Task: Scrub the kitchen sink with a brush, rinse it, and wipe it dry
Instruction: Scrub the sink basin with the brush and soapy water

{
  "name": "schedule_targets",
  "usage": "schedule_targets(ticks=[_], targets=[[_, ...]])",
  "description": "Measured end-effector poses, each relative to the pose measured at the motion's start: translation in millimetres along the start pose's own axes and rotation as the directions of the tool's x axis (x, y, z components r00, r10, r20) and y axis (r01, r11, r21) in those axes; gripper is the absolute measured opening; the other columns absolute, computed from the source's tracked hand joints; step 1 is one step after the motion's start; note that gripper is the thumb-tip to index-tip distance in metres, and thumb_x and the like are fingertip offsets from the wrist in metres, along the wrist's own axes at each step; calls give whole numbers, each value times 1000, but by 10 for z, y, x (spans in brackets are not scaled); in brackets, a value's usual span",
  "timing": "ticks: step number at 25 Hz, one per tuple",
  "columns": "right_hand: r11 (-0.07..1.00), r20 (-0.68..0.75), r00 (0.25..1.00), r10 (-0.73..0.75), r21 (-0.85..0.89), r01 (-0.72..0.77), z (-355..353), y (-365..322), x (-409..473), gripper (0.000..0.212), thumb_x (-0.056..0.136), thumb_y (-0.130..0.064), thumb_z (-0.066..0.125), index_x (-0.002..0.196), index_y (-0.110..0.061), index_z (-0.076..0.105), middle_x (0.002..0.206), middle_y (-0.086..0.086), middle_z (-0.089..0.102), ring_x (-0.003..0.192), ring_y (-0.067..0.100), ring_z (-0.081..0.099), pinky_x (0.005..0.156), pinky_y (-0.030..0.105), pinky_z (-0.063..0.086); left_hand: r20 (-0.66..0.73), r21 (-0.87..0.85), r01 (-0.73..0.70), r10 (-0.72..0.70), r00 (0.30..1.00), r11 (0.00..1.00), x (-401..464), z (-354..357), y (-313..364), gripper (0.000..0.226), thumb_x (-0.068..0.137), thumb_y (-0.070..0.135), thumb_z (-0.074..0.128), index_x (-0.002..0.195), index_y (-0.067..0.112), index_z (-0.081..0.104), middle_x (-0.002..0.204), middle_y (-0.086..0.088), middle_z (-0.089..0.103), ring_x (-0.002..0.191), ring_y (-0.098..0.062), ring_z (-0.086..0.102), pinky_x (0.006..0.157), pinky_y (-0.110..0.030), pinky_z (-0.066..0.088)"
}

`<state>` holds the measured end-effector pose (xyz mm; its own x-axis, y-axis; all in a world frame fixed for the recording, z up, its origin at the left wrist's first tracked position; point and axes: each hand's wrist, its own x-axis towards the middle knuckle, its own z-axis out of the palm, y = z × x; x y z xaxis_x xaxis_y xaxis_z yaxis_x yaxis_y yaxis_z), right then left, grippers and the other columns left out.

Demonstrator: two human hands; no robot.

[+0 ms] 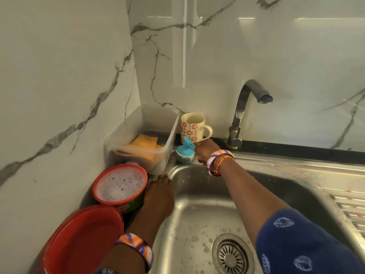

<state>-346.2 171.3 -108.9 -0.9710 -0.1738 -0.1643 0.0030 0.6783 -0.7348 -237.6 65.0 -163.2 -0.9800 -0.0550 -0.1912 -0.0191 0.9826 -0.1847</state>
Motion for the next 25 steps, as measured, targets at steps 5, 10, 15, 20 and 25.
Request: schedule_targets(ticks=[5,10,15,20,25], targets=[[982,7,995,-96,-164,96,88,-31,-88,36,96,-16,42,131,-10,51,130,14,55,118,29,54,91,29,42,-1,37,33,-33,999,999,44,36,33,58,98,15,31,150,3,10,158,-12,9,146,-25,13,118,-42,12],[943,-10,980,-199,-274,189,-98,194,-293,37,97,-15,39,131,-15,52,128,13,59,116,30,56,93,33,44,-30,39,25,-24,999,999,37,12,21,54,96,12,31,149,5,19,156,-11,19,142,-24,23,116,-39,20],[947,-322,944,75,-272,-168,-1062,1167,-560,37,95,-13,40,127,-10,59,122,20,62,112,35,58,90,35,45,-30,7,4,-4,1000,1000,27,-41,-5,56,96,10,34,149,6,18,156,-10,17,142,-25,23,115,-38,20],[946,-518,828,215,-101,-309,-1280,1332,-813,34,96,-12,43,124,-1,58,125,24,58,115,39,54,95,37,42,-28,-19,6,-6,1000,1000,21,-14,15,57,97,11,35,150,6,14,158,-9,12,144,-25,18,117,-38,17],[993,-280,960,17,-106,-48,-303,527,-595,36,97,-11,39,131,-7,52,130,17,57,121,31,54,97,33,41,-47,-33,-10,8,999,999,6,22,-6,58,96,11,34,150,6,13,158,-9,11,145,-24,14,118,-39,14]])
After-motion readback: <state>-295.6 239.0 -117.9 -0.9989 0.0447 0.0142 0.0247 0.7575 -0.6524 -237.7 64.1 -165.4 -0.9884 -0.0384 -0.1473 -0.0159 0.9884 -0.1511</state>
